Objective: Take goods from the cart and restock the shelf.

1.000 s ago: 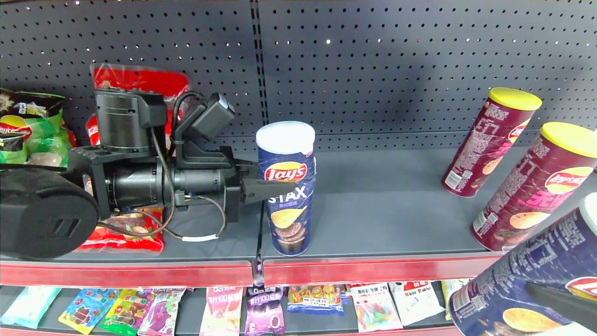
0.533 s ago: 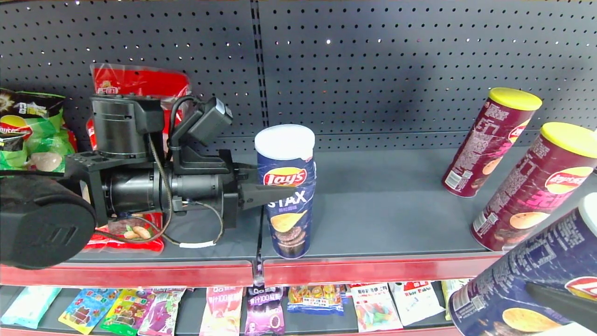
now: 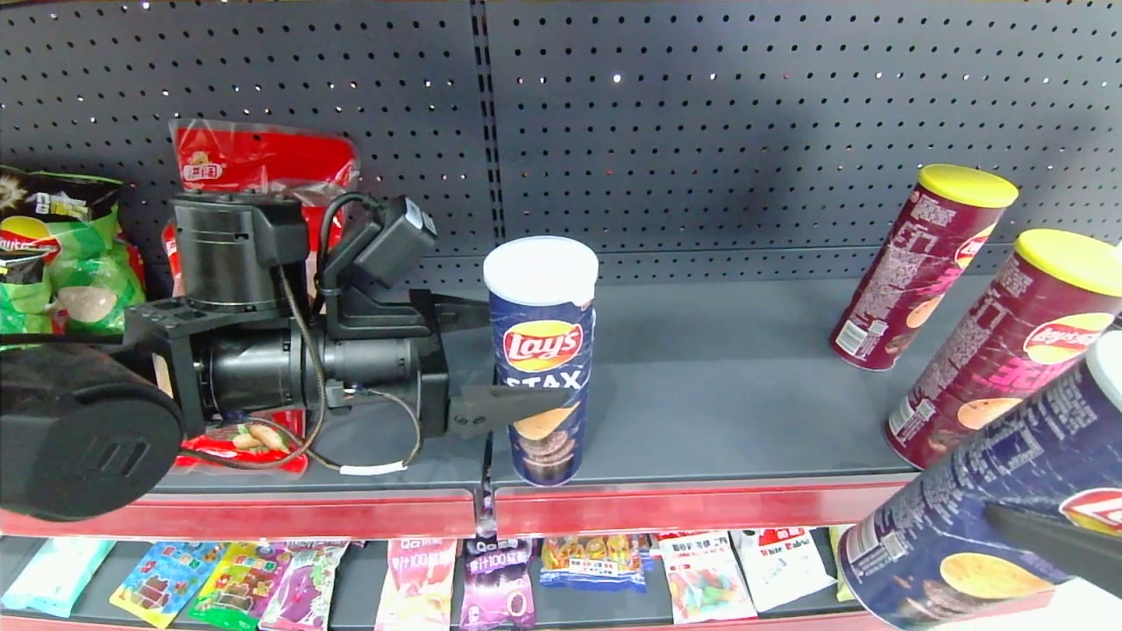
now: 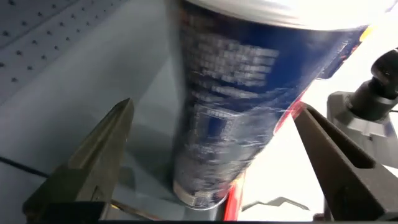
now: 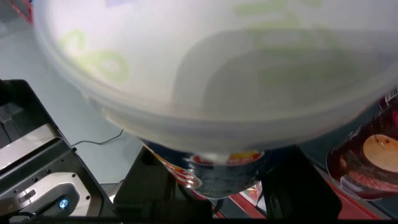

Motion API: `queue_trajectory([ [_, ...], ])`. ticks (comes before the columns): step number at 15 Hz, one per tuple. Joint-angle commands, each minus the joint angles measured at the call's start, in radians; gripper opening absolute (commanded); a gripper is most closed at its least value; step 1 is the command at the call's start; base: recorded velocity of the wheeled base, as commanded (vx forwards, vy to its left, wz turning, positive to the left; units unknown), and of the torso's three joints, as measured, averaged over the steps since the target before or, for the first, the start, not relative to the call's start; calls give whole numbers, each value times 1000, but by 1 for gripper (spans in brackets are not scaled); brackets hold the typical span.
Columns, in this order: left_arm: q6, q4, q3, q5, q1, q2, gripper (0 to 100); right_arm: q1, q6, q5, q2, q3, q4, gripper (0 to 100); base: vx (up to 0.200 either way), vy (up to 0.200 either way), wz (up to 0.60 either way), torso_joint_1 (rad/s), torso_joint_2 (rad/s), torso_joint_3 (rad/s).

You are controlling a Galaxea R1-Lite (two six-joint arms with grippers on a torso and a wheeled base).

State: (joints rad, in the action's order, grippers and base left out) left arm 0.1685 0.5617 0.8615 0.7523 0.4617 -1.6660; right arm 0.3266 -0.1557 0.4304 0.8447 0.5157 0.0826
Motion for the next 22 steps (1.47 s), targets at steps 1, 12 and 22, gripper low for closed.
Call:
queue_trajectory([
  [1,-3,20,-30,-8,-18,29,100,3,-2,2,91,53,2,0,0,0,0,0,0,0],
  [12,-126,23,-332,-100,-31,319,100,155,-11,-52,462,388,0,0,0,0,0,0,0,0],
  [22,-172,7,-389,-266,-29,394,100,220,-11,-122,705,670,0,0,0,0,0,0,0,0],
])
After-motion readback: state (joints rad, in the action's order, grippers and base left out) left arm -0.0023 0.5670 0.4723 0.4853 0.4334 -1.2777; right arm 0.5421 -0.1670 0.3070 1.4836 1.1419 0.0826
